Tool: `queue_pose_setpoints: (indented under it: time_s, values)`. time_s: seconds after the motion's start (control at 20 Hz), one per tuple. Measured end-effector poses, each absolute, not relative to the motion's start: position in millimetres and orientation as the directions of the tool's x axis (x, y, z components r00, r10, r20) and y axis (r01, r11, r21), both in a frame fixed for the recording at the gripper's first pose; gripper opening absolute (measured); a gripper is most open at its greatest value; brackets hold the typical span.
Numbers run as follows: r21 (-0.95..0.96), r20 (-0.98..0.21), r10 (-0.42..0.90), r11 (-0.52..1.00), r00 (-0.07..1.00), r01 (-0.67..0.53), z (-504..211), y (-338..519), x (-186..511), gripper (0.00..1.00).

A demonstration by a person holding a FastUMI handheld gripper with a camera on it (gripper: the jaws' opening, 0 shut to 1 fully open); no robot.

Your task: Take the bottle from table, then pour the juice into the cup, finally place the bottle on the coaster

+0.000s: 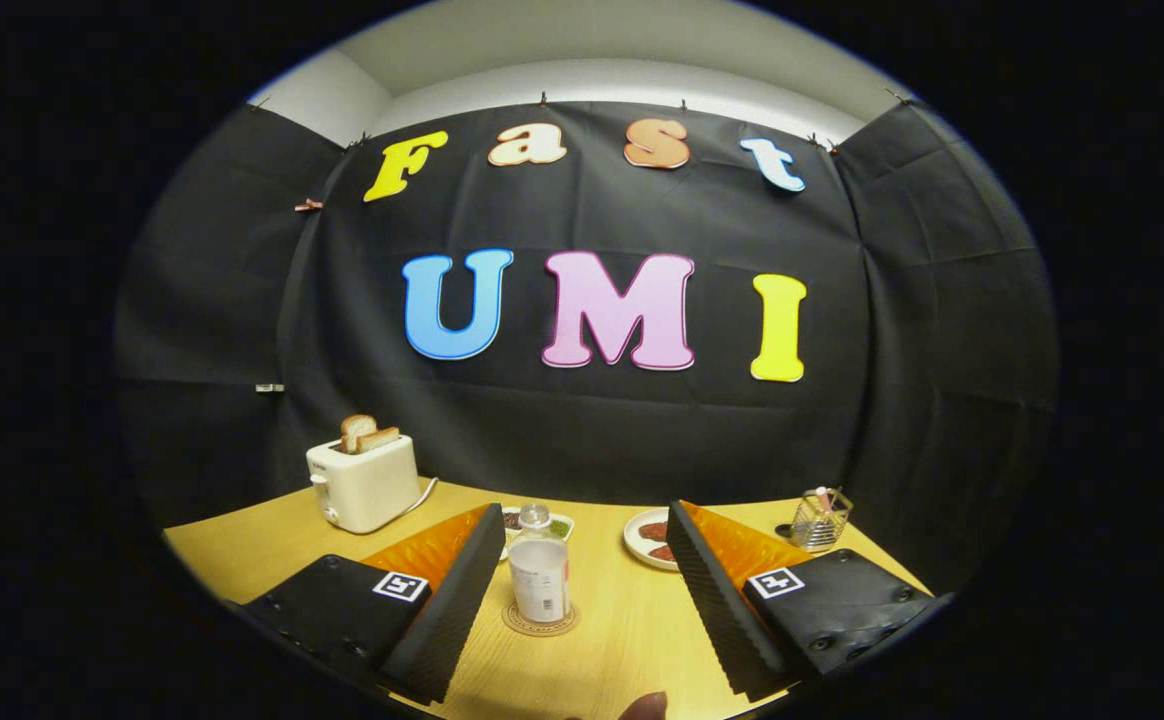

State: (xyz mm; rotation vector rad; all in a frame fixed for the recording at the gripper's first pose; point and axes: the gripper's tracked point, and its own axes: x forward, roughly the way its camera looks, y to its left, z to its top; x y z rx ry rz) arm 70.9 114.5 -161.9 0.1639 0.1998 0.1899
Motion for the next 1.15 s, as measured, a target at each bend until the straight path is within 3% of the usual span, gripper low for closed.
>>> queue_pose_setpoints:
  time_s: [0.45, 1.15]
  values:
    - [0.143, -0.194, 0.163, 0.980, 0.967, -0.136, -95, 62, 29, 0.99]
    - [0.086, -0.199, 0.088, 0.994, 0.976, -0.072, -73, 16, -18, 0.97]
